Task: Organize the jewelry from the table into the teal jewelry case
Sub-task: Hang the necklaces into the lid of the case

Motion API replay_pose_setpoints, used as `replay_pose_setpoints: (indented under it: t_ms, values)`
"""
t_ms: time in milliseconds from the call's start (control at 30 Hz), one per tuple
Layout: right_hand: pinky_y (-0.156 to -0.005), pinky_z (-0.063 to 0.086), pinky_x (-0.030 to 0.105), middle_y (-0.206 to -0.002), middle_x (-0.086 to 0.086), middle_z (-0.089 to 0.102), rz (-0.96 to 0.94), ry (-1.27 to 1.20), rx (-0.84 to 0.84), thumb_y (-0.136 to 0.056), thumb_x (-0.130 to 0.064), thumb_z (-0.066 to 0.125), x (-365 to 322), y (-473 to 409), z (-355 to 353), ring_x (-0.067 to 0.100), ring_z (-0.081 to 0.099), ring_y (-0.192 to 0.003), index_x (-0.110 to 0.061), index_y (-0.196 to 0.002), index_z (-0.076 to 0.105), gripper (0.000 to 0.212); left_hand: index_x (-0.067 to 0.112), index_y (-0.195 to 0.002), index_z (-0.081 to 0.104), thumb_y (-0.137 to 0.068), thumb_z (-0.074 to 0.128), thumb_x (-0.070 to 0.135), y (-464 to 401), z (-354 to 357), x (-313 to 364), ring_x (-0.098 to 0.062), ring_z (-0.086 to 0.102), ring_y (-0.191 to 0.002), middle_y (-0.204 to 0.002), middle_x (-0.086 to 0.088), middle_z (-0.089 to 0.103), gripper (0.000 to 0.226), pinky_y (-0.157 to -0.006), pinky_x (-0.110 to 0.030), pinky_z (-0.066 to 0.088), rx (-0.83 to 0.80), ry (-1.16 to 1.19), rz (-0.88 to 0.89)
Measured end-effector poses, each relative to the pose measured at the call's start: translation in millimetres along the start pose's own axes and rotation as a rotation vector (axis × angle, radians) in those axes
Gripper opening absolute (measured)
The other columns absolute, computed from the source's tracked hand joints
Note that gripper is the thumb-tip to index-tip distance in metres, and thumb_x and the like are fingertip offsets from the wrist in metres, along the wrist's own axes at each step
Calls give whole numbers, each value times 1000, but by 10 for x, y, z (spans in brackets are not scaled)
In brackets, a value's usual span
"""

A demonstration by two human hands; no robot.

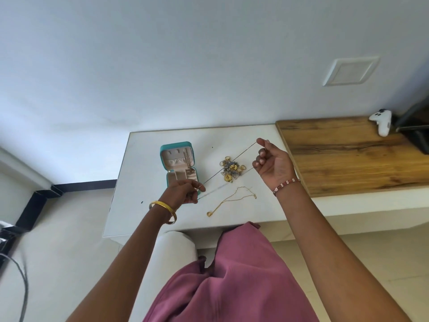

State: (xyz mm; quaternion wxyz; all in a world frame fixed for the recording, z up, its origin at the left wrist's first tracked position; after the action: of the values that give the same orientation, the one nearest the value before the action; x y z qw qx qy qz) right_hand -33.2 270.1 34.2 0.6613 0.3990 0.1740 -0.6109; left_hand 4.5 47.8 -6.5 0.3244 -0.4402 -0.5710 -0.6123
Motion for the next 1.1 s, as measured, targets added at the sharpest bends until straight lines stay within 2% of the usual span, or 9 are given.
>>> replay_pose_setpoints:
  t_ms: [167,267,367,500,633,767,933,1000,1100]
  values:
    - [-38,31,15,-55,-5,60,48,38,-186,-94,-18,41,-72,252,406,6,41,-36,-12,-106,59,23,8,-65,61,-79,30,-19,156,78,182,-14,61,-58,-48,4,64,44,-69,-26,45,-33,-99,44]
    - [-39,33,15,-58,-2,64,36,120,-289,-94,-13,40,-130,439,696,7,43,-37,-11,-108,59,24,5,-70,65,-87,34,-7,292,279,253,-6,61,-54,-54,1,67,37,-64,-22,44,-150,-171,9]
    - [-41,36,15,-60,1,66,15,224,-361,-94,-9,41,-153,610,950,8,46,-39,-10,-109,60,24,12,-76,67,-91,42,11,446,468,269,-5,63,-67,-71,0,70,29,-72,-23,40,-226,-341,-22]
    - [-42,39,18,-64,3,66,-21,338,-416,-93,-6,42,-163,786,1189,9,49,-43,-9,-109,60,25,19,-71,63,-93,43,19,564,535,444,-9,61,-73,-67,4,67,30,-78,-28,38,-134,-209,96]
    - [-42,41,17,-60,1,65,-33,359,-403,-93,-6,43,-186,919,1236,9,51,-45,-8,-99,62,20,12,-67,59,-95,42,12,688,382,655,-12,56,-58,-56,2,61,33,-63,-20,49,19,11,241]
    - [-43,43,16,-54,-2,61,-19,214,-335,-93,-9,44,-213,963,1159,8,53,-45,-8,-89,60,17,14,-64,57,-95,42,12,812,284,774,0,42,-36,-50,3,52,35,-49,-16,39,103,-91,334]
    - [-49,49,17,-55,-4,61,-27,85,-286,-94,-23,47,-235,990,1072,8,57,-48,-12,-72,64,30,15,-61,55,-93,42,10,900,222,800,-10,37,-47,-55,-3,46,36,-51,-21,32,151,-140,367]
    - [-52,51,19,-56,-4,62,-37,44,-292,-93,-31,46,-240,1019,1074,9,59,-50,-15,-62,68,41,16,-60,55,-93,42,10,913,201,765,-8,38,-46,-55,-3,46,36,-52,-21,33,157,-170,368]
    - [-56,54,20,-57,-3,64,-55,1,-315,-93,-37,43,-266,1079,1123,10,61,-52,-16,-60,69,47,15,-61,54,-94,41,9,920,160,662,-2,40,-39,-56,-3,47,36,-50,-17,35,145,-189,350]
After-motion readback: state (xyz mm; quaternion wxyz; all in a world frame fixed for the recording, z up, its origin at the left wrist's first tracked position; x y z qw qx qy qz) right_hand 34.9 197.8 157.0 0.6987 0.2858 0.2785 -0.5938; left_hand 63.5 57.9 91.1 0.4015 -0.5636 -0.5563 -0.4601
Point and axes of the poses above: each hand's wrist, its own y-axis away from the middle knuckle, its own z-axis out of the palm, x = y × z, the point moved 10 cm from there along -y, towards the middle knuckle
